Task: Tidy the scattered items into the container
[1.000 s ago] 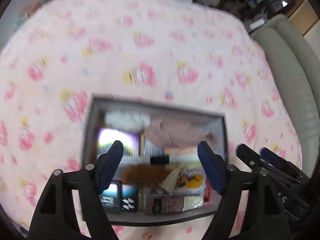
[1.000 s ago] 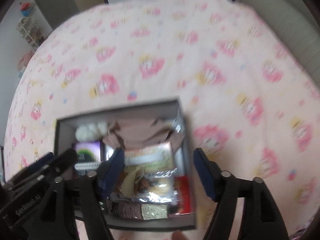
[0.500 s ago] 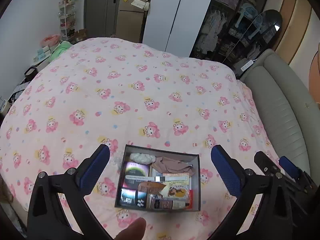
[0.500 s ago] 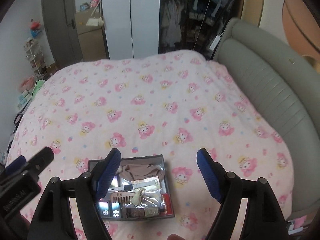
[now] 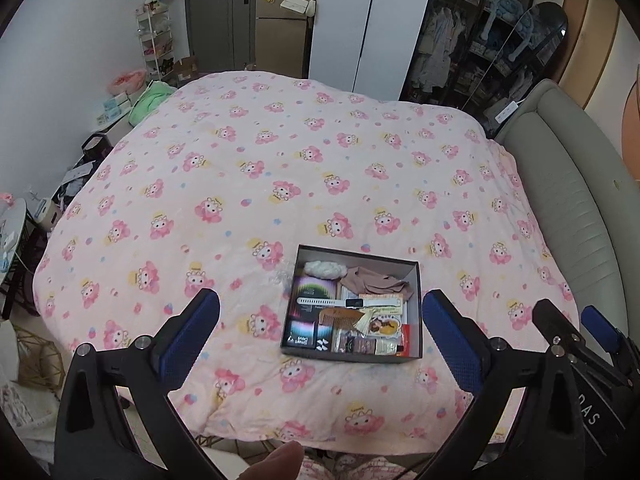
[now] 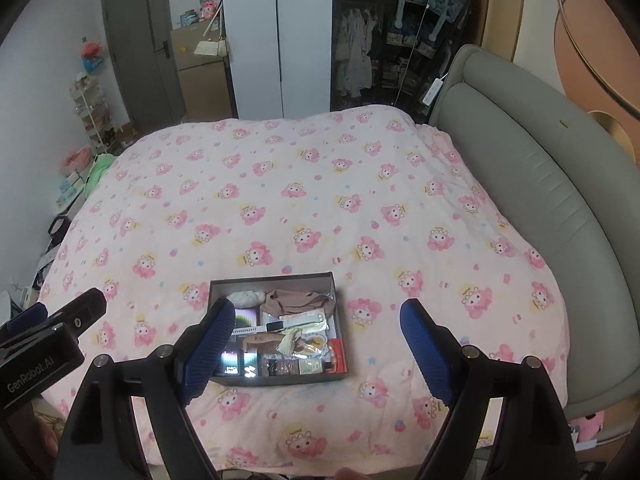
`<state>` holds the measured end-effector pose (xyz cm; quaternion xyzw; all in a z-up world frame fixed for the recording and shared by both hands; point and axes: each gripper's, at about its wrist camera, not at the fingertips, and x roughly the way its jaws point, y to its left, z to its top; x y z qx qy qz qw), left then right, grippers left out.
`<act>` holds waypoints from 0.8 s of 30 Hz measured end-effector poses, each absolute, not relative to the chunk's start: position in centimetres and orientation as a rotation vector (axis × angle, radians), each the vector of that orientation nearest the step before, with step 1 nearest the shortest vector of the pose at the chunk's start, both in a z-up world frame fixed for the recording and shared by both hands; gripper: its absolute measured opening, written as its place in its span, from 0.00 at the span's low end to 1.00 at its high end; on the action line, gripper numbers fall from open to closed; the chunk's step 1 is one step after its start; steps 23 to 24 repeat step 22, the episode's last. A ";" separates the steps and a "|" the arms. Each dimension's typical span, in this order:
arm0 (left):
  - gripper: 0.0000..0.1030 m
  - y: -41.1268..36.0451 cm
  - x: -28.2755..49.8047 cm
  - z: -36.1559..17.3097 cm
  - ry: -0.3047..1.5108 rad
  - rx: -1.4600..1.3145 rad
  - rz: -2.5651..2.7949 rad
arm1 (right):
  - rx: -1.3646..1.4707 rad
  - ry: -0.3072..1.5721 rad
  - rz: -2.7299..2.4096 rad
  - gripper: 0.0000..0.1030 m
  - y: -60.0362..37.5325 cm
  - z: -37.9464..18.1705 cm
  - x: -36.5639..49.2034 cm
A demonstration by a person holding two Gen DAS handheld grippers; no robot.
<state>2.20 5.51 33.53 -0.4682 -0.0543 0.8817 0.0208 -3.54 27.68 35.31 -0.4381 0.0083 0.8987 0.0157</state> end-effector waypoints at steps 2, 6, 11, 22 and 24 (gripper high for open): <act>0.99 5.7 2.9 33.5 -0.161 -1.475 2.721 | -1.424 0.034 2.799 0.81 27.3 35.0 -3.1; 0.99 5.3 3.5 32.7 -0.196 -1.557 2.687 | -1.581 0.016 2.767 0.81 26.9 33.5 -2.5; 0.99 5.7 4.0 32.1 -0.208 -1.613 2.653 | -1.616 0.026 2.725 0.81 27.5 33.3 -2.5; 0.99 6.4 4.1 31.6 -0.174 -1.654 2.579 | -1.648 0.002 2.686 0.82 28.0 33.5 -2.3; 0.99 6.4 4.1 31.6 -0.174 -1.654 2.579 | -1.648 0.002 2.686 0.82 28.0 33.5 -2.3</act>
